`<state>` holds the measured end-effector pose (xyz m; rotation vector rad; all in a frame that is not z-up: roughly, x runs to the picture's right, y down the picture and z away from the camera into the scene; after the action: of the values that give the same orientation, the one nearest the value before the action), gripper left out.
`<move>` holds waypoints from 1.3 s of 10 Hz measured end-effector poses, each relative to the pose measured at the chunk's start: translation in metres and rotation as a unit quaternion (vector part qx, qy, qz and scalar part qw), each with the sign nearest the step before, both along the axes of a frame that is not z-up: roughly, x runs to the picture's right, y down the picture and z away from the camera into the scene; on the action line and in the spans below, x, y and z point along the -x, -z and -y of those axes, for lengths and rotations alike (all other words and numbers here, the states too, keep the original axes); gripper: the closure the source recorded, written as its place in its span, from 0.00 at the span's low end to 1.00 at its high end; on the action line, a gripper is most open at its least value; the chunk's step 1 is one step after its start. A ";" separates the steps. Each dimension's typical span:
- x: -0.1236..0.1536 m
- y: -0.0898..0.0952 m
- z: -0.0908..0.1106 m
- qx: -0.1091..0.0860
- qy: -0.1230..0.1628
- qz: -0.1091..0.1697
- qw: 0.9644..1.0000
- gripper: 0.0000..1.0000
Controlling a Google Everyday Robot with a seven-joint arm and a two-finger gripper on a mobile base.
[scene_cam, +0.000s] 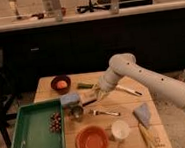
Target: Place eraser in red bowl
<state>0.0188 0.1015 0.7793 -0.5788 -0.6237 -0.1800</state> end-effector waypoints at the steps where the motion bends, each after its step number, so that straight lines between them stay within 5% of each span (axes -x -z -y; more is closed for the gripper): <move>1: 0.007 0.013 -0.013 0.000 0.026 0.013 1.000 1.00; 4: 0.018 0.038 -0.045 0.014 0.099 0.041 0.994 1.00; 11: 0.017 0.038 -0.047 0.016 0.099 0.046 0.994 1.00; 13: 0.029 0.040 -0.053 0.024 0.111 0.081 0.990 1.00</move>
<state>-0.0100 0.1547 0.7397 -0.6849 -0.7221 -0.4254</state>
